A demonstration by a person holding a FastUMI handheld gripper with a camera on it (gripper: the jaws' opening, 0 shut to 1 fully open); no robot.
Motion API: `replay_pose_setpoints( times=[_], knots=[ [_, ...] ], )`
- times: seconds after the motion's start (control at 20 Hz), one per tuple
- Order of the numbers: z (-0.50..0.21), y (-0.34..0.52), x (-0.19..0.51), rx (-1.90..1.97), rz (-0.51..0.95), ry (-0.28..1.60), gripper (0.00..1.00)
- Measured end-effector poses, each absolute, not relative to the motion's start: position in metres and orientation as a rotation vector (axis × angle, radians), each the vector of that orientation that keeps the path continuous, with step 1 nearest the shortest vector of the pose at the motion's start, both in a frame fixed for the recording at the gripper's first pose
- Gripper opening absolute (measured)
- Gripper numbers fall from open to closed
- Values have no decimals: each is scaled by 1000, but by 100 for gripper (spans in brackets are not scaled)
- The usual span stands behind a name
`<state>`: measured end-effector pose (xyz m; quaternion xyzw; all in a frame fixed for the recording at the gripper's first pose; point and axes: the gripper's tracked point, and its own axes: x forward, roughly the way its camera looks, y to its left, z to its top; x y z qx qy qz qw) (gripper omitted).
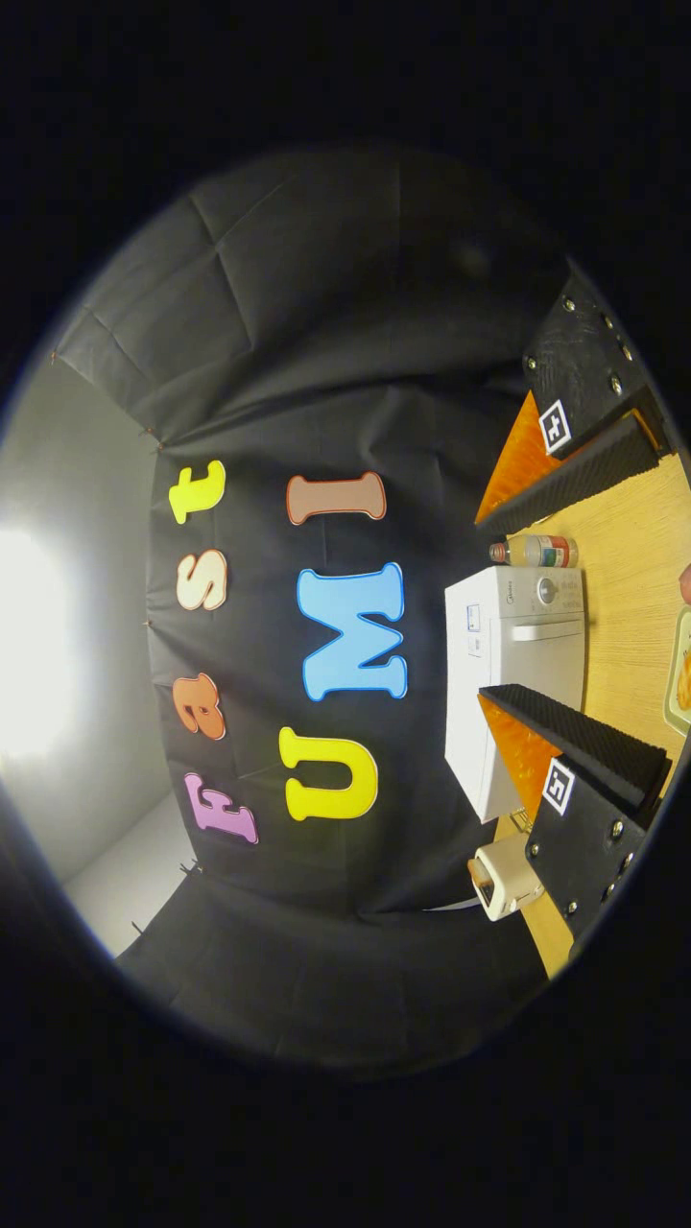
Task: Open the microwave, put the food inside, and close the microwave door.
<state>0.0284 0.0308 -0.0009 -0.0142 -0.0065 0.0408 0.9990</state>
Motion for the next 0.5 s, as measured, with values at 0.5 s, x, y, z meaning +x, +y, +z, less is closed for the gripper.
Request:
replay_pose_setpoints(
  times=[0.5],
  knots=[
    [-8, 34, 39, -9, 84, -14, 99]
  ],
)
